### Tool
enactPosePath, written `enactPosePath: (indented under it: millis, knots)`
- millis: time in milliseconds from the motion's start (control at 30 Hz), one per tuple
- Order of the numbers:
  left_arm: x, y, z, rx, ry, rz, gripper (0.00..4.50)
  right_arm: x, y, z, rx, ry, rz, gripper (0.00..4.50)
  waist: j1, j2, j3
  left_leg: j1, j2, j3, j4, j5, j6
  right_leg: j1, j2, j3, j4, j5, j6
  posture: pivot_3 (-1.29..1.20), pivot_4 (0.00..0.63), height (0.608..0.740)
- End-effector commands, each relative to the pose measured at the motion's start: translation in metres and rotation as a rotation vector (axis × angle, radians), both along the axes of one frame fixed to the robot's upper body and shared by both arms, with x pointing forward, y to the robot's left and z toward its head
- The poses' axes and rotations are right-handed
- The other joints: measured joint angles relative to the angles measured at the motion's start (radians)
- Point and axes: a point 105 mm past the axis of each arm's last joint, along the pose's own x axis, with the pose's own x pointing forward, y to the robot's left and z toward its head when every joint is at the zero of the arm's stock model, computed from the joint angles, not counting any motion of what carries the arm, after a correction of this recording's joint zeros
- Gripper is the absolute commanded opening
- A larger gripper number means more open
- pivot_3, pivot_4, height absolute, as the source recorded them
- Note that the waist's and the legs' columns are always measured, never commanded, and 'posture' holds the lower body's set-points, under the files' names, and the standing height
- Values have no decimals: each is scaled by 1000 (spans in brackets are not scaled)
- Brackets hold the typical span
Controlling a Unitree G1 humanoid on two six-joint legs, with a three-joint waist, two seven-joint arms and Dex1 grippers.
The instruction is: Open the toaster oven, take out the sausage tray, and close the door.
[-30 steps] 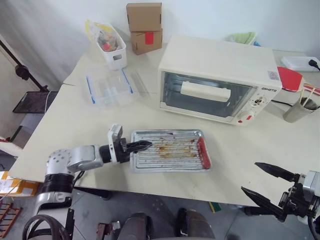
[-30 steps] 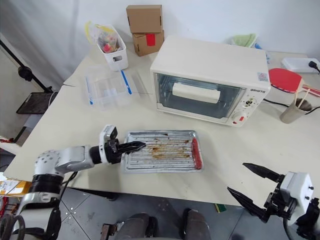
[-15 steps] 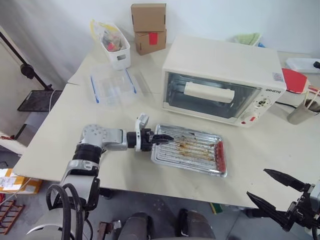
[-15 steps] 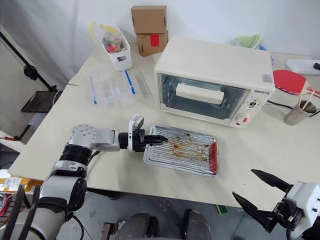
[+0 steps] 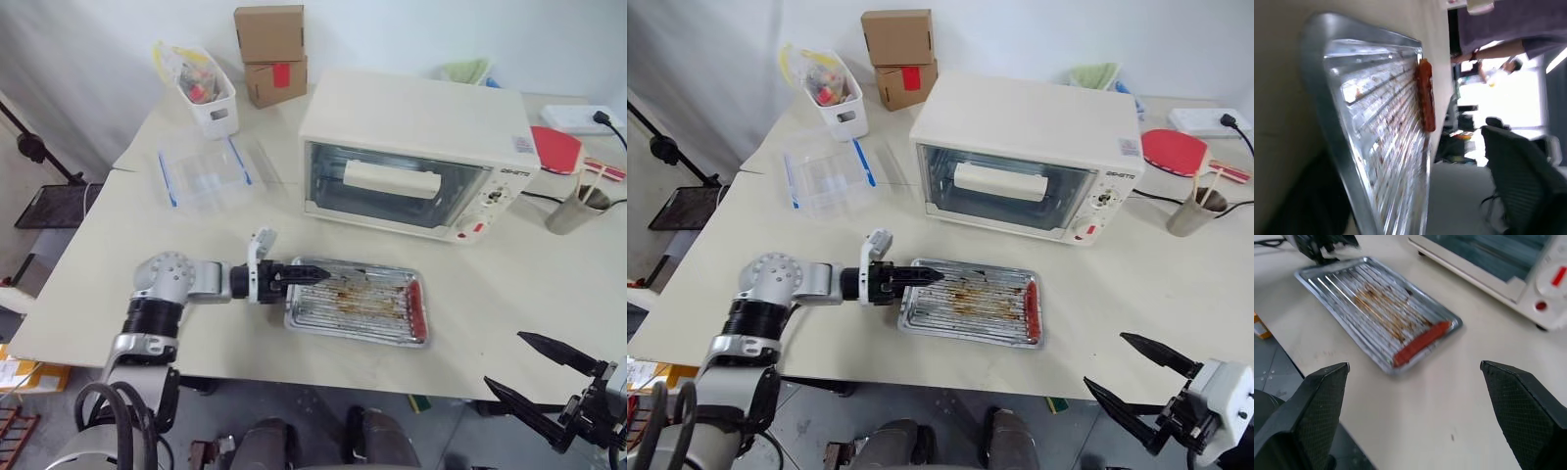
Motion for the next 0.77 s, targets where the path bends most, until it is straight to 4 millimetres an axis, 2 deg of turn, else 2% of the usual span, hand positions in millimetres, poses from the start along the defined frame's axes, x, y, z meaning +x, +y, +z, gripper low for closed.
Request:
enactPosePath:
  millis: [33, 100, 200, 267, 333, 400, 567, 667, 767]
  knots:
    - [-13, 33, -18, 171, -135, -29, 4420, 1, -1, 4, -14, -23, 14, 4500, -11, 0, 0, 4, 1, 2, -2, 0, -2, 1, 1, 2, 1, -1, -1, 0, 150, 740]
    - [-26, 54, -6, 149, -330, -87, 4420, 6, -3, 7, -8, -26, 27, 4500, -20, 0, 0, 12, 3, 4, -6, 1, -4, 6, 1, 3, 2, -2, -4, 0, 150, 740]
    - [-32, 85, 2, 233, -663, -124, 4420, 15, -5, 8, -12, -36, 59, 4500, -20, 0, 0, 17, 4, 12, -19, 2, -6, 6, 1, 10, 0, -3, -6, 0, 150, 740]
    - [-35, 94, 7, 249, -822, -145, 4420, 19, -5, 10, -12, -47, 76, 4500, -11, 0, 0, 13, 4, 12, -18, 3, -6, -4, 1, 11, 1, -3, -8, 0, 150, 740]
    - [-35, 104, 10, 281, -969, -125, 4420, 24, -4, 12, -16, -59, 103, 4500, 6, 0, 0, 12, 4, 12, -19, 3, -4, -6, 1, 10, 1, -3, -8, 0, 150, 740]
    - [-37, 113, 8, 329, -1030, -106, 4420, 30, -1, 15, -22, -69, 142, 4500, 11, 0, 0, 10, 4, 12, -19, 1, -1, -6, 0, 10, -1, -3, -8, 0, 150, 740]
    - [-44, 121, 8, 370, -1135, -107, 4420, 40, 6, 25, -44, -102, 224, 4500, 7, 0, 0, 8, 4, 14, -18, -1, 11, -6, 0, 10, -6, -1, -5, 0, 150, 740]
    - [-46, 120, 11, 364, -1166, -89, 4420, 44, 7, 28, -46, -113, 244, 4500, 7, 0, 0, 8, 4, 15, -18, -2, 12, -5, 0, 9, -8, -1, -4, 0, 150, 740]
    - [-59, 113, 12, 315, -1144, -134, 4420, 46, 10, 29, -46, -117, 270, 4500, 6, 0, 0, 7, 4, 15, -18, -3, 13, -5, 0, 6, -7, -1, -4, 0, 150, 740]
